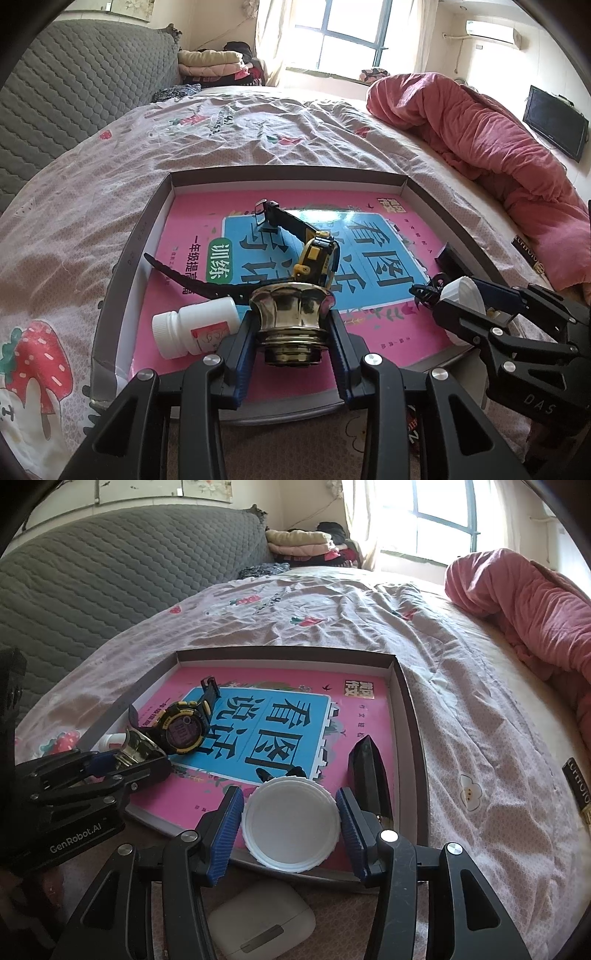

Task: Organize rigid objects
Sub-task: 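Lower the white bottle cap into the box and open the right tool, then lower the gold fitting into the box and open the left tool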

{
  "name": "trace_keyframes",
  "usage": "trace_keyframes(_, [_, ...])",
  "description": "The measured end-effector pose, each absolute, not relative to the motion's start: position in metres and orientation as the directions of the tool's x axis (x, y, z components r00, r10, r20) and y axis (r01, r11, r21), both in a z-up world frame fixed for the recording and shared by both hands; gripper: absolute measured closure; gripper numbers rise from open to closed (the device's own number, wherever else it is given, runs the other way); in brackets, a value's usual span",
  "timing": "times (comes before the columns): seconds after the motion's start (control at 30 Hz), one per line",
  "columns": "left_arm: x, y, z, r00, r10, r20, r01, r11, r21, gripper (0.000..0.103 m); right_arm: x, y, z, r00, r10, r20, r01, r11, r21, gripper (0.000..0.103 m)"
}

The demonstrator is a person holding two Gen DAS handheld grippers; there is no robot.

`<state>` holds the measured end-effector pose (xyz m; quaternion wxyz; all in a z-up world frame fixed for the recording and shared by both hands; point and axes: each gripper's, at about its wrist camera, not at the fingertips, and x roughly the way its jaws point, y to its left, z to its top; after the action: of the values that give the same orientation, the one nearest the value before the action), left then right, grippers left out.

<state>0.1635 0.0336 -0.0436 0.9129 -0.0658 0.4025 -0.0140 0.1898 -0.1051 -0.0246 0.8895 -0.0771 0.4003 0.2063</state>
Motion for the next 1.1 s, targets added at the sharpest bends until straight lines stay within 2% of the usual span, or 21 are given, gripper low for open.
trace_keyframes(0.17, [0.1652,0.0343,-0.0434,0.666,-0.084,-0.741,-0.026,0.990,-0.136,0.066,0.1865,-0.1052,-0.0211,0.610,0.315,-0.727,-0.436,0.900,0.025,0.047])
trace_keyframes(0.23, [0.1670,0.0342,-0.0433,0.662,-0.085,-0.745,-0.027,0.990,-0.137,0.066,0.1856,-0.1043,-0.0208,0.613,0.314,-0.725,-0.438,0.899,0.020,0.043])
trace_keyframes(1.1, [0.1602,0.0428,-0.0407,0.671,-0.096,-0.735,-0.029,0.987,-0.155,0.066,0.1806,-0.1036,-0.0177,0.639,0.315,-0.701,-0.454,0.891,-0.014,0.042])
